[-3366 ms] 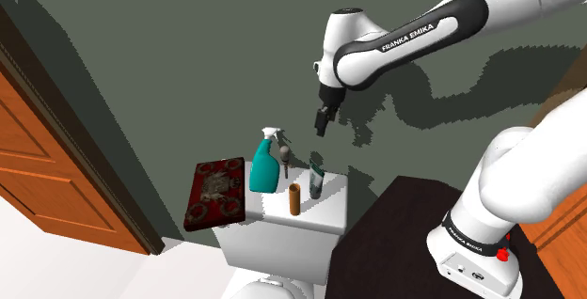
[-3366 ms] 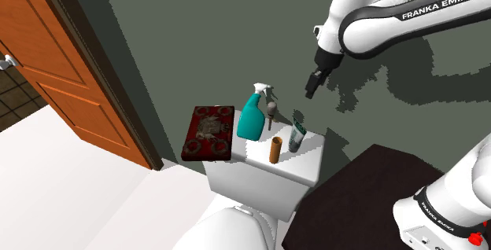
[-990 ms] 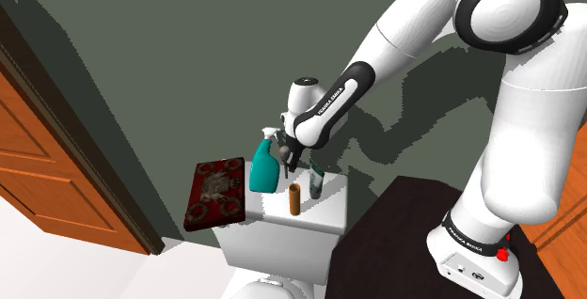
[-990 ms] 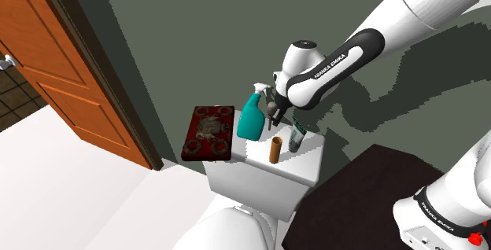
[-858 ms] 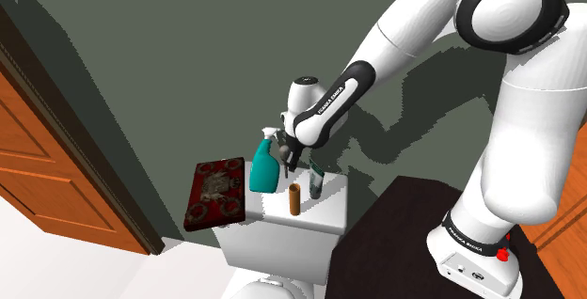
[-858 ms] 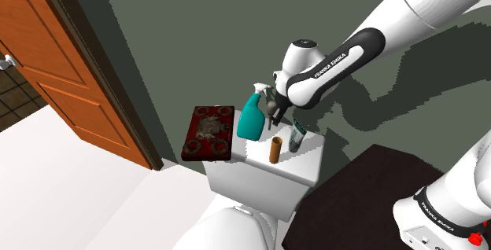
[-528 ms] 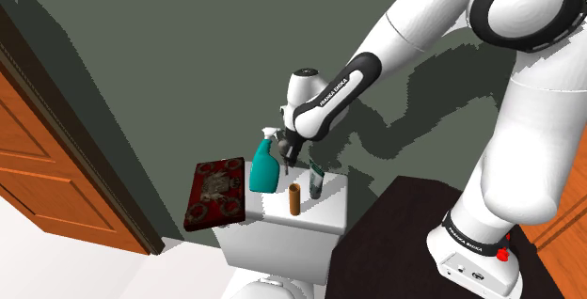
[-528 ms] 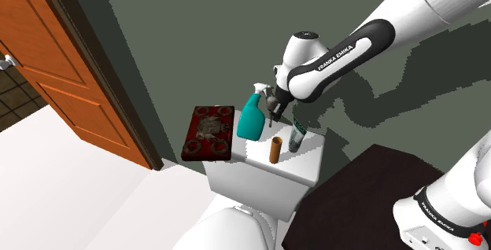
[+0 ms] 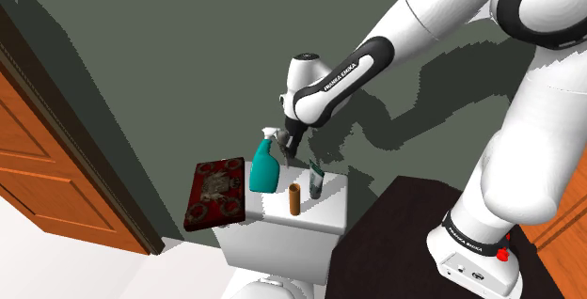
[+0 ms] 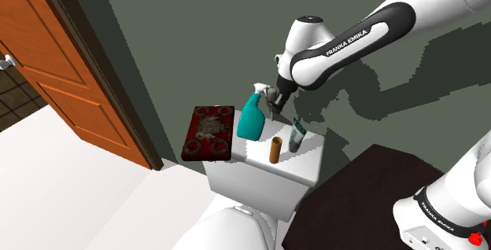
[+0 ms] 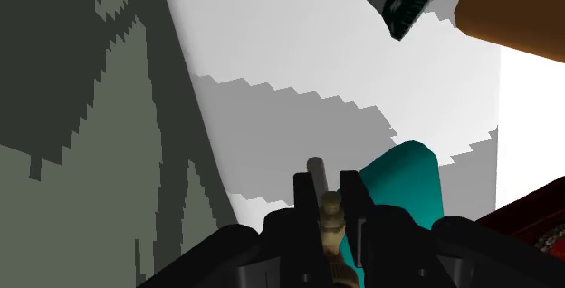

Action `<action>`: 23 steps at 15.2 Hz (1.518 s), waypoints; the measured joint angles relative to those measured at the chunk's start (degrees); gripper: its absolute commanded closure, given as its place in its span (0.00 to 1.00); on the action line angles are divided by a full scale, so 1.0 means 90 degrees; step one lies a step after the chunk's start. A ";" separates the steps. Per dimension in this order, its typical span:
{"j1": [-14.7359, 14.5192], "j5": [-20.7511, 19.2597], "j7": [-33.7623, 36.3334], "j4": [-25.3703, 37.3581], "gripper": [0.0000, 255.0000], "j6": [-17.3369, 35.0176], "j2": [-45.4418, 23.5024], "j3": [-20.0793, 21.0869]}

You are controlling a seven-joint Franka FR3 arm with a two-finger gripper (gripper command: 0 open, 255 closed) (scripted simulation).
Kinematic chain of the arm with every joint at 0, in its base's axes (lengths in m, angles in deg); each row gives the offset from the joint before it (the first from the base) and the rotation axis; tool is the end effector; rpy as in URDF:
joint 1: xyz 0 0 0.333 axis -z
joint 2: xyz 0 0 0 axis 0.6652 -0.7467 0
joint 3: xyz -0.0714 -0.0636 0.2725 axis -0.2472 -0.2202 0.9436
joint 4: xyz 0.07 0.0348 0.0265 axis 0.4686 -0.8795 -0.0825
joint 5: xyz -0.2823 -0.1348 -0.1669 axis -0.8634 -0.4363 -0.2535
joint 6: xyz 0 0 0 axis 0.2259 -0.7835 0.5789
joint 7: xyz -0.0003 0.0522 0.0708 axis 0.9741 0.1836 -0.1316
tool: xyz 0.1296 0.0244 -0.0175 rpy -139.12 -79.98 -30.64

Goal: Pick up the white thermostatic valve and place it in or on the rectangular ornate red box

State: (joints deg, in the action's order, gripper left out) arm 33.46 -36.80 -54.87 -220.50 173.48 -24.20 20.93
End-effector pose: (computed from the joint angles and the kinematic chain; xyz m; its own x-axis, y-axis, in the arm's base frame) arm 0.4802 0.1266 0.2840 0.9117 0.3911 0.1256 0.3984 -0.9164 -0.0383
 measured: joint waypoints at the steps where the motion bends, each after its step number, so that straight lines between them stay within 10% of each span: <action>1: 0.0001 0.0006 0.0001 0.0010 1.00 -0.0087 0.0078 0.0001; 12: -0.0106 -0.0089 0.0319 0.0633 1.00 -0.0861 0.0240 0.0104; 23: -0.0909 -0.0779 0.1779 0.3409 1.00 -0.1600 -0.1778 0.0391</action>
State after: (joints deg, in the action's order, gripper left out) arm 25.27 -43.82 -38.86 -189.81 159.08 -40.20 24.45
